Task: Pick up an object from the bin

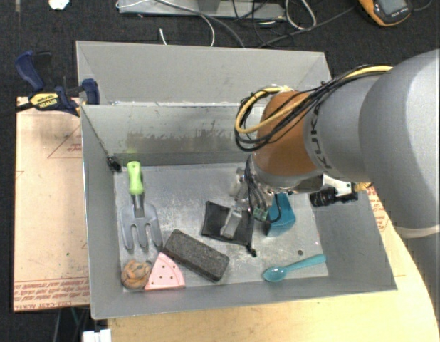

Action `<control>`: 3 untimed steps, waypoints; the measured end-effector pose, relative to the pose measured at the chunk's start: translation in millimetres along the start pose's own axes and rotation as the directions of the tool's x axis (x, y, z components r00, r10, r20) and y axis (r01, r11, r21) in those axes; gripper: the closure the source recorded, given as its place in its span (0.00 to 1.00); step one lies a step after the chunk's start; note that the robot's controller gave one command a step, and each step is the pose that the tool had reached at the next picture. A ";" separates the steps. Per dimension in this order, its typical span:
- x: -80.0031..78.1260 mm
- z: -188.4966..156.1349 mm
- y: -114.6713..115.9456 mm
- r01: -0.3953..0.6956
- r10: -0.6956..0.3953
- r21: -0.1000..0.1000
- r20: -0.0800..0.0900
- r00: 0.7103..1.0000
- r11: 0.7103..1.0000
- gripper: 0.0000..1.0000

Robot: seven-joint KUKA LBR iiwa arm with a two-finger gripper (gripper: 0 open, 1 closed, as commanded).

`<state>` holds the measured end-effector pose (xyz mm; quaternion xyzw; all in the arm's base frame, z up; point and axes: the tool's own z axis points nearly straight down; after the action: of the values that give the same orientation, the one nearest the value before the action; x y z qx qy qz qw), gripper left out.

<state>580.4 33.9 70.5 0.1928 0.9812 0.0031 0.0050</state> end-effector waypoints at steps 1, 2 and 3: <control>3.6 -2.1 4.8 0.206 -0.206 0.001 -0.001 0.978 0.978 1.00; 3.6 -2.1 4.8 0.206 -0.206 0.001 -0.001 0.978 0.978 1.00; 4.4 -7.8 4.6 0.206 -0.206 0.001 -0.004 0.978 0.978 1.00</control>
Offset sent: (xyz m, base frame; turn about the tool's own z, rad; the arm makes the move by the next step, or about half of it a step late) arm 0.0000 0.0000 0.0000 0.0000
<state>578.0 39.8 78.3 0.0900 0.9959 0.0024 0.0033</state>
